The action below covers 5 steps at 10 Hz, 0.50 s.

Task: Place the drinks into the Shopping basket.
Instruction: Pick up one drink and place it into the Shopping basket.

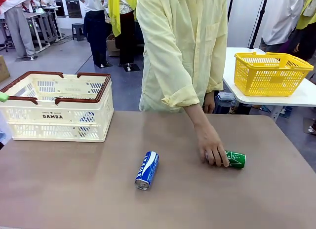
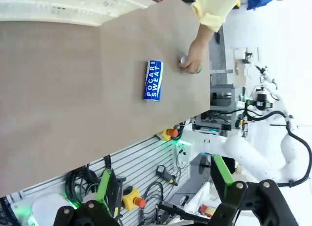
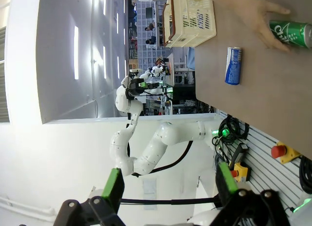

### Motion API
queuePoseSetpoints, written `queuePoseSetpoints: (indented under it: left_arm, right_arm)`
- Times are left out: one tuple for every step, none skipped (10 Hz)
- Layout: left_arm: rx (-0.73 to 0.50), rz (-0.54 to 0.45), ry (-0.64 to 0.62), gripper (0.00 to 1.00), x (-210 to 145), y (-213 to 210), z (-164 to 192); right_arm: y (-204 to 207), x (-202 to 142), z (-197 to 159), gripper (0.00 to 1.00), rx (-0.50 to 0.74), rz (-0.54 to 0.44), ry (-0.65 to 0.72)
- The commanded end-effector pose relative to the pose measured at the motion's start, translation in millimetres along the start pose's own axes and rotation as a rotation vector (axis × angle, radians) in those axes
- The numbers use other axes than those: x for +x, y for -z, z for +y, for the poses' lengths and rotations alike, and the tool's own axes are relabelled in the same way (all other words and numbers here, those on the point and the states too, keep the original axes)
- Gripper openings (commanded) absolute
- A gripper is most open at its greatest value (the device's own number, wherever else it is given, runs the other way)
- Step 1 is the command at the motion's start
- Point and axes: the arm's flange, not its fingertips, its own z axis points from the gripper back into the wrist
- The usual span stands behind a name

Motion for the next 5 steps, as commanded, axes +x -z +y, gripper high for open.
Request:
queuePoseSetpoints:
  left_arm:
    - [0.133,0.02,0.035,1.0,0.9,49.2,-39.9]
    - [0.197,0.044,0.088,1.0,9.2,74.6,-70.3]
    - [0.25,0.055,0.107,1.0,16.6,101.4,-96.0]
    - [0.319,0.063,0.108,1.0,27.5,140.6,-122.4]
    - [0.408,0.047,0.093,1.0,38.4,189.9,-146.2]
  right_arm:
    - [0.4,-0.5,4.4,1.0,0.009,-0.003,0.001]
    - [0.4,-0.5,4.4,1.0,0.009,-0.003,0.001]
    - [0.4,-0.5,4.4,1.0,0.009,-0.003,0.001]
    - [0.4,-0.5,4.4,1.0,0.009,-0.003,0.001]
    - [0.4,-0.5,4.4,1.0,0.009,-0.003,0.001]
